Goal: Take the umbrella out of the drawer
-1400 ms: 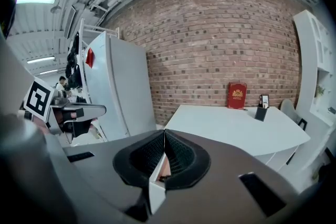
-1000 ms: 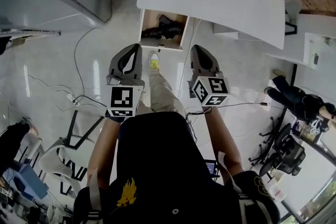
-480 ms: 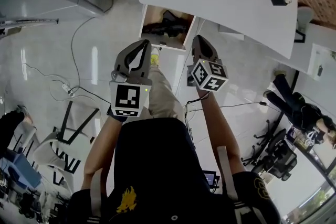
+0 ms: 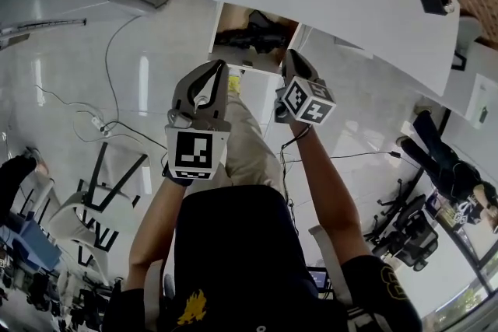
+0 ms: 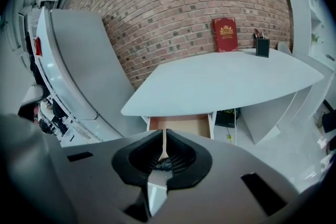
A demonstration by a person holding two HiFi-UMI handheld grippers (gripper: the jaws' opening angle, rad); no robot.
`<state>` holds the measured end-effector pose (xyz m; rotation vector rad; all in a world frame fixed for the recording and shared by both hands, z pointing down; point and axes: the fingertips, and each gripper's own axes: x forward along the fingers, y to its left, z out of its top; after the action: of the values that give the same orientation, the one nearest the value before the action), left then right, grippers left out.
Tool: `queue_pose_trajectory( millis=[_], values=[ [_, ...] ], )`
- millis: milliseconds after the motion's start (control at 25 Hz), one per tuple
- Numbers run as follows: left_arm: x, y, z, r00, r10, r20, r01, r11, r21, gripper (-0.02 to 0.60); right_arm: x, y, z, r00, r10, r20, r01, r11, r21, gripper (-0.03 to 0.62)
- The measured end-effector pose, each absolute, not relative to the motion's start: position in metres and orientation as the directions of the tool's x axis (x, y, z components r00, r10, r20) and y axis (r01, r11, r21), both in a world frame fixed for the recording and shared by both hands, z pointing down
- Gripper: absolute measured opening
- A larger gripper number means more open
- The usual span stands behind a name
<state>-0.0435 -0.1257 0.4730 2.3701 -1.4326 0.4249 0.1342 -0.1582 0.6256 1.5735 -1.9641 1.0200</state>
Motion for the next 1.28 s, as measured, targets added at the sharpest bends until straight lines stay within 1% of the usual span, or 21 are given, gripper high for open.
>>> queue_pose_trajectory(
  millis=[200, 440, 640, 840, 960, 1160, 1280],
  values=[
    [-0.031, -0.141, 0.518, 0.434, -0.783, 0.445, -0.898, -0.415, 0.145, 0.018, 0.139, -0.164, 0.693, -0.27, -0.589, 0.761, -0.954, 0.059, -0.293, 0.072],
    [-0.02, -0.156, 0.563, 0.442, -0.768, 0.463, -0.893, -0.426, 0.146, 0.018, 0.144, -0.164, 0.764, -0.25, -0.53, 0.81, -0.956, 0.001, -0.294, 0.112],
    [-0.006, -0.161, 0.626, 0.429, -0.763, 0.484, -0.898, -0.419, 0.137, 0.018, 0.16, -0.155, 0.855, -0.253, -0.462, 0.85, -0.953, -0.034, -0.302, 0.114],
    [-0.007, -0.166, 0.636, 0.422, -0.758, 0.497, -0.899, -0.421, 0.121, 0.018, 0.161, -0.153, 0.881, -0.254, -0.429, 0.867, -0.952, -0.047, -0.302, 0.135],
    [-0.007, -0.171, 0.64, 0.413, -0.762, 0.499, -0.904, -0.411, 0.121, 0.018, 0.157, -0.155, 0.888, -0.271, -0.42, 0.866, -0.941, -0.073, -0.33, 0.17],
    [-0.012, -0.173, 0.637, 0.392, -0.769, 0.505, -0.916, -0.377, 0.137, 0.018, 0.143, -0.156, 0.89, -0.315, -0.407, 0.857, -0.916, -0.107, -0.387, 0.275],
    [-0.013, -0.17, 0.634, 0.39, -0.769, 0.506, -0.917, -0.376, 0.135, 0.018, 0.139, -0.159, 0.889, -0.331, -0.401, 0.854, -0.91, -0.106, -0.402, 0.323]
  ],
)
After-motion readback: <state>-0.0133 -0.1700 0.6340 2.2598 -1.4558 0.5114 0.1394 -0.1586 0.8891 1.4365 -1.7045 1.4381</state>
